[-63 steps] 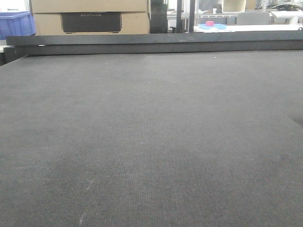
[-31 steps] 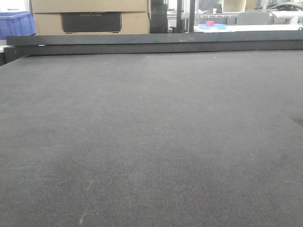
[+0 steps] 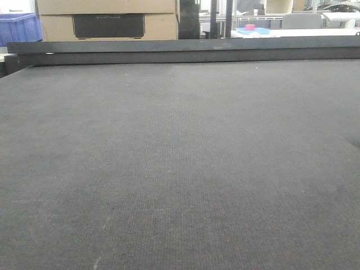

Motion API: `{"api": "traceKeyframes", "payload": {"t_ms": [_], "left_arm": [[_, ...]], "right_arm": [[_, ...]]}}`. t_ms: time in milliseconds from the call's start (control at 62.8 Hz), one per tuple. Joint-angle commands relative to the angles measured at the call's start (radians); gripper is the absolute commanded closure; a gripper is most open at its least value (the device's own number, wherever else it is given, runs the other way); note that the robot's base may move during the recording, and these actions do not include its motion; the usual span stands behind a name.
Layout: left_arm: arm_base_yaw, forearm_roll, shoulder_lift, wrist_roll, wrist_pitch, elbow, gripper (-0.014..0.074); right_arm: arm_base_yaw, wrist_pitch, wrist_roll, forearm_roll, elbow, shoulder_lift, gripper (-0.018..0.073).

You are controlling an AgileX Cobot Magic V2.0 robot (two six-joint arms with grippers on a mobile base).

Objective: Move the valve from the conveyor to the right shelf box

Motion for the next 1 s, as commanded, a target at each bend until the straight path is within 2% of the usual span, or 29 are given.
{"api": "traceKeyframes", "payload": {"t_ms": [0,191,382,621,908,987], "left_arm": [[0.003,0.028,0.044,0.003,0.100,-0.119,0.0708],[0.003,0.028,0.274,0.003,0.269,-0.356,0.0708],[0.003,-0.030,0.563,0.003,0.536,-0.606,0.0708],[0.003,-0.079,0.869,0.003,0.757,-0.856,0.0708],[0.003,-0.079,1.063,0.003,0.770,-0.952,0.0708],[0.003,-0.079,1.094,-0.035,0.775,-0.952,0.0708]], "right_arm": [[0.002,0.123,-0.007,-0.007,-0.098,0.038,0.0721],[0.002,0.290,-0.007,-0.007,-0.294,0.249,0.0721],[0.002,0.512,-0.007,-0.007,-0.494,0.523,0.0721],[0.002,0.845,-0.007,-0.007,-0.759,0.844,0.0721],[0.002,1.007,-0.007,-0.007,-0.972,1.130,0.0721],[0.002,1.070,-0.007,-0.007,-1.007,1.196,0.0721]]}}
